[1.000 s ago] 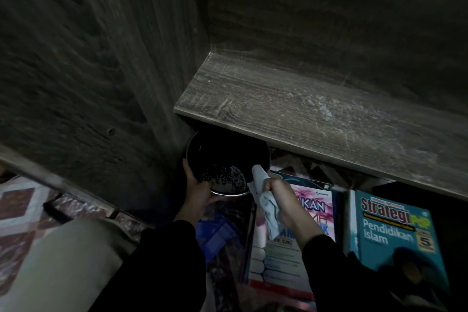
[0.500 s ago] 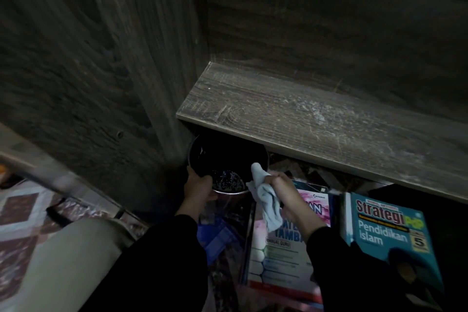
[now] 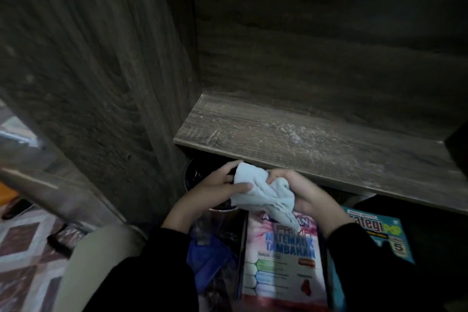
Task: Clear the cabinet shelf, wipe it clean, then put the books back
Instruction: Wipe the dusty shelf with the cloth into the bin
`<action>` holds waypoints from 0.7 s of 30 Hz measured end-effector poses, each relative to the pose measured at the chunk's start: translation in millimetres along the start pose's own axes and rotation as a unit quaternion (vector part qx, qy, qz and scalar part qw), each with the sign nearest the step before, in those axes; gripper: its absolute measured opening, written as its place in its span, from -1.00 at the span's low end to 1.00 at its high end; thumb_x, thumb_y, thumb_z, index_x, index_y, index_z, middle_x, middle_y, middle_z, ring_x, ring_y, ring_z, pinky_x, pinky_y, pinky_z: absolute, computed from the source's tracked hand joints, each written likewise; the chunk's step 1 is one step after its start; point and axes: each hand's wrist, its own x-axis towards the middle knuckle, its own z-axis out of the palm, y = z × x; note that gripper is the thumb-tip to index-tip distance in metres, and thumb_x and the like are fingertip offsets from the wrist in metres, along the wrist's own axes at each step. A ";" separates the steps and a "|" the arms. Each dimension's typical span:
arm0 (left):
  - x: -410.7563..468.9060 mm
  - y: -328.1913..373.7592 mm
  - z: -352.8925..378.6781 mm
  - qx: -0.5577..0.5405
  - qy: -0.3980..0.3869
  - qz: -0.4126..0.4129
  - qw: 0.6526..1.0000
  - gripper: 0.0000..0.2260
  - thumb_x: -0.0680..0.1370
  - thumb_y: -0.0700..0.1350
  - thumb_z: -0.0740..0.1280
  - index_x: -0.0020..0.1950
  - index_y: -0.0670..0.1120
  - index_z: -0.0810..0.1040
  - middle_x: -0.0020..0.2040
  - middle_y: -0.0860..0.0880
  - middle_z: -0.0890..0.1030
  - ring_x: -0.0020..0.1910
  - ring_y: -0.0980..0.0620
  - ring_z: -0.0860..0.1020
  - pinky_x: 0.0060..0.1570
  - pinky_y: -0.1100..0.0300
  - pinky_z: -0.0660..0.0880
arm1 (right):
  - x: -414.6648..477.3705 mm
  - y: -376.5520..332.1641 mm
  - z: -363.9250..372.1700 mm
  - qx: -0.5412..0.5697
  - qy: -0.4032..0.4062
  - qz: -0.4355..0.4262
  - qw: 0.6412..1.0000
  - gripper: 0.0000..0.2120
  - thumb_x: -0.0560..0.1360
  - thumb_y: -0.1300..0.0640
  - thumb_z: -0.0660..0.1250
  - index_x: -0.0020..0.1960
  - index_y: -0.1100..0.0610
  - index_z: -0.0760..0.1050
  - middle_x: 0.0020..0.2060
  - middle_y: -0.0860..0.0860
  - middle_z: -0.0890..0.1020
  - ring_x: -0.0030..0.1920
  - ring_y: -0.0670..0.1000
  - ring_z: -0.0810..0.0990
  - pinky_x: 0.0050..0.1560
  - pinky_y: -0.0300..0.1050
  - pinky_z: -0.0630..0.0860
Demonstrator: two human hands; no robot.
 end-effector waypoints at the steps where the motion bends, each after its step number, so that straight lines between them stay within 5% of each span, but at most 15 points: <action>1: -8.6 14.6 5.9 -0.001 -0.020 0.031 0.999 -0.57 0.50 -0.25 0.40 0.33 -0.02 0.41 0.09 -0.04 0.62 0.03 0.11 0.61 -0.01 0.36 0.53 | -17.0 -14.7 -1.8 -0.006 -0.021 -0.012 1.000 -0.70 0.26 0.27 0.20 -0.04 0.25 0.54 -0.25 0.19 0.63 -0.32 0.10 0.62 -0.30 -0.17 0.55; 7: -35.2 132.5 54.2 0.055 -0.009 0.254 0.965 -0.73 0.46 -0.26 0.45 0.09 -0.05 0.51 0.01 0.00 0.63 -0.15 0.11 0.58 -0.13 0.20 0.52 | -159.0 -114.4 -15.2 -0.151 0.030 -0.195 0.969 -0.69 0.18 0.30 0.24 -0.11 0.19 0.59 -0.23 0.15 0.61 -0.31 0.01 0.60 -0.37 -0.26 0.51; 9: -41.1 187.3 77.7 0.080 -0.010 0.339 0.937 -0.75 0.41 -0.21 0.50 0.02 -0.05 0.52 -0.06 0.00 0.63 -0.22 0.16 0.54 -0.14 0.19 0.50 | -217.6 -148.6 -20.2 -0.211 0.067 -0.284 0.933 -0.66 0.19 0.30 0.23 -0.09 0.17 0.61 -0.20 0.14 0.64 -0.25 -0.01 0.62 -0.32 -0.27 0.52; 13: -57.7 295.0 131.6 0.064 -0.043 0.476 0.876 -0.71 0.30 -0.01 0.51 -0.05 0.06 0.52 -0.04 -0.05 0.65 -0.07 0.07 0.62 -0.02 0.16 0.55 | -324.1 -209.2 -28.0 -0.291 0.156 -0.443 0.834 -0.63 0.16 0.34 0.18 -0.11 0.15 0.60 -0.25 0.08 0.66 -0.25 -0.05 0.62 -0.28 -0.31 0.52; 18: -43.7 380.5 195.8 0.107 0.003 0.552 0.827 -0.81 0.40 -0.03 0.45 -0.07 0.10 0.49 -0.07 -0.04 0.61 -0.09 0.03 0.60 -0.14 0.23 0.52 | -390.7 -265.2 -64.1 -0.338 0.266 -0.515 0.741 -0.60 0.15 0.34 0.19 -0.09 0.15 0.60 -0.19 0.10 0.65 -0.14 0.07 0.57 -0.13 -0.11 0.47; 21: -15.5 398.5 226.3 0.184 0.043 0.544 0.818 -0.83 0.45 -0.15 0.37 -0.05 0.04 0.44 -0.02 -0.08 0.53 -0.14 0.16 0.47 -0.31 0.52 0.31 | -385.5 -282.0 -96.3 -0.363 0.315 -0.502 0.719 -0.61 0.18 0.35 0.19 -0.08 0.13 0.61 -0.19 0.08 0.63 -0.17 0.03 0.55 -0.15 -0.12 0.45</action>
